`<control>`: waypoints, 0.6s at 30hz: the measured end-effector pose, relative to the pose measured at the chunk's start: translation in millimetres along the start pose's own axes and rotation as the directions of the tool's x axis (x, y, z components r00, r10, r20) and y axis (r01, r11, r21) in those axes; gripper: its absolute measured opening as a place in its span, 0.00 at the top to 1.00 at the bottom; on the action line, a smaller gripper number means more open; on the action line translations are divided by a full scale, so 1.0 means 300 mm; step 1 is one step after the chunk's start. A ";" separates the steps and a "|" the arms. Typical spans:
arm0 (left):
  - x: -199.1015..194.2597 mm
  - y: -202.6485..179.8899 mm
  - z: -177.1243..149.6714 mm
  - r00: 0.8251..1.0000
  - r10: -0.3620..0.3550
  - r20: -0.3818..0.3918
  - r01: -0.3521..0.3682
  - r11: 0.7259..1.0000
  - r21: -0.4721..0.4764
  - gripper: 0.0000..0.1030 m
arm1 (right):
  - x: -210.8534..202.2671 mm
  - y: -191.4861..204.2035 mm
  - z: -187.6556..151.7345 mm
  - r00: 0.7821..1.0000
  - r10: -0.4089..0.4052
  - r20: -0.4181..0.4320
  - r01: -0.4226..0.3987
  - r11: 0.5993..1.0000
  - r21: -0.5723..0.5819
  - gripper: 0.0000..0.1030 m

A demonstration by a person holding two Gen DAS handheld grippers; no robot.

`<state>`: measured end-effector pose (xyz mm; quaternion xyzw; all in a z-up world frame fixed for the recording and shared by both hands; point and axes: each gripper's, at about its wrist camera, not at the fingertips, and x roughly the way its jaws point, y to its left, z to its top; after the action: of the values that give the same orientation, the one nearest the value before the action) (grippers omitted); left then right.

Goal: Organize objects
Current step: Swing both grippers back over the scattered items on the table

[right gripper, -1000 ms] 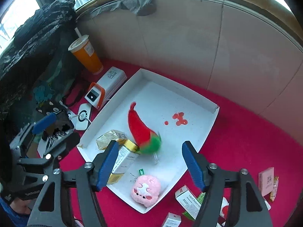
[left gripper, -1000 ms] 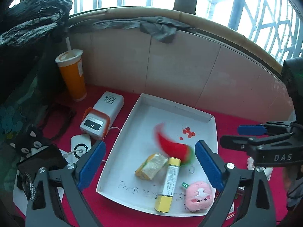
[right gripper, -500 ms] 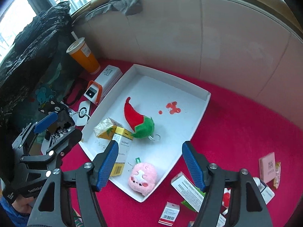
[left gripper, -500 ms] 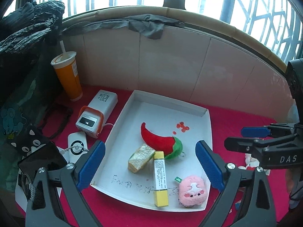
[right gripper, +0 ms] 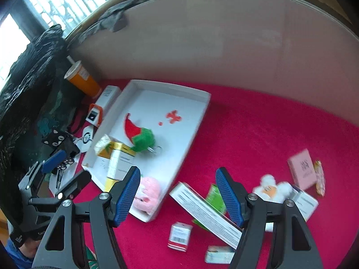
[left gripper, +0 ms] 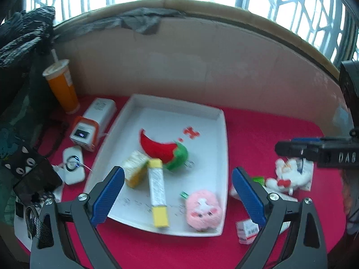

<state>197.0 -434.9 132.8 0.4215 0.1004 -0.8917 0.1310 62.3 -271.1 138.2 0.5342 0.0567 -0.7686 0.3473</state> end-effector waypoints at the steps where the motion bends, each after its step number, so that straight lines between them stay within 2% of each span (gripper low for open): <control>1: 0.006 -0.021 -0.017 1.000 -0.009 -0.014 0.009 1.000 0.012 0.07 | -0.005 -0.026 -0.015 1.000 -0.005 0.000 0.005 1.000 0.012 0.28; 6: 0.032 -0.129 -0.114 0.995 -0.058 -0.085 0.064 0.995 0.074 0.07 | -0.033 -0.174 -0.070 0.999 -0.039 -0.011 0.039 0.998 0.056 0.28; 11: 0.062 -0.225 -0.227 0.979 -0.107 -0.175 0.127 0.986 0.107 0.07 | -0.032 -0.299 -0.113 0.996 -0.078 -0.050 0.080 0.995 0.056 0.27; 15: 0.096 -0.262 -0.305 0.959 -0.136 -0.248 0.158 0.985 0.067 0.07 | -0.009 -0.288 -0.146 0.994 -0.080 -0.071 0.072 0.992 -0.106 0.27; 18: 0.119 -0.268 -0.353 0.949 -0.138 -0.282 0.149 0.989 0.017 0.07 | 0.026 -0.215 -0.171 0.993 -0.087 -0.083 0.058 0.951 -0.302 0.27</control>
<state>226.5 -333.7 44.5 0.5373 0.1312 -0.8321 0.0420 62.4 -202.7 91.5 0.5089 0.2085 -0.7371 0.3927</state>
